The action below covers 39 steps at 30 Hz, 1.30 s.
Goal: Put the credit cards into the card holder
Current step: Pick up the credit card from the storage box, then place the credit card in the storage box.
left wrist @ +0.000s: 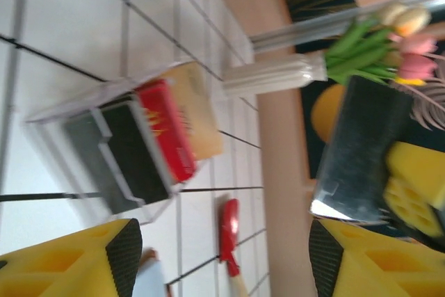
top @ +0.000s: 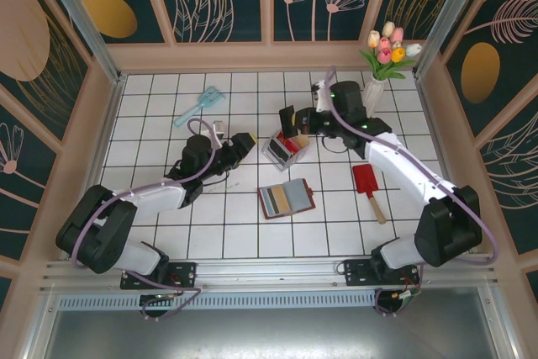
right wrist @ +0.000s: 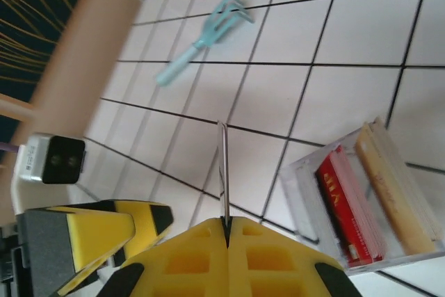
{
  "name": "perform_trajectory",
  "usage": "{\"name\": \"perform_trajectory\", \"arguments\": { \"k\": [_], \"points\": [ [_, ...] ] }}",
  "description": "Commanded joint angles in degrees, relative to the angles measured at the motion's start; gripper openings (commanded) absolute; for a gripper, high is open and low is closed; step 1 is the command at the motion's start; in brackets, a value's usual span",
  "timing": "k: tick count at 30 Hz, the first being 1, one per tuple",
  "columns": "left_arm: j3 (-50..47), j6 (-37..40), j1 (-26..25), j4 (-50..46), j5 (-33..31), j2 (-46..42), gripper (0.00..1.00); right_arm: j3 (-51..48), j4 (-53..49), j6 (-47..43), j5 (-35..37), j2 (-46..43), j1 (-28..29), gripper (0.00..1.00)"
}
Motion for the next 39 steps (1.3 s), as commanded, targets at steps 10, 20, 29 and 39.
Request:
{"name": "perform_trajectory", "arguments": {
  "k": [10, 20, 29, 39],
  "points": [
    [3.26, -6.69, -0.56, 18.04, 11.12, 3.47, 0.67, -5.38, 12.60, 15.91, -27.77, -0.88, -3.81, 0.00],
    [5.60, -9.24, -2.55, 22.77, 12.77, 5.57, 0.33, -6.59, 14.13, 17.73, -31.42, 1.66, -4.00, 0.00],
    [4.55, -11.36, -2.54, 23.88, 11.83, 4.92, 0.14, -5.82, 14.16, 17.17, -34.06, 5.14, -5.03, 0.02],
    [4.88, -15.04, -2.56, 28.08, 11.68, 9.04, 0.10, -2.20, 10.37, 11.22, -35.03, 7.04, -5.00, 0.07]
  ]
}}
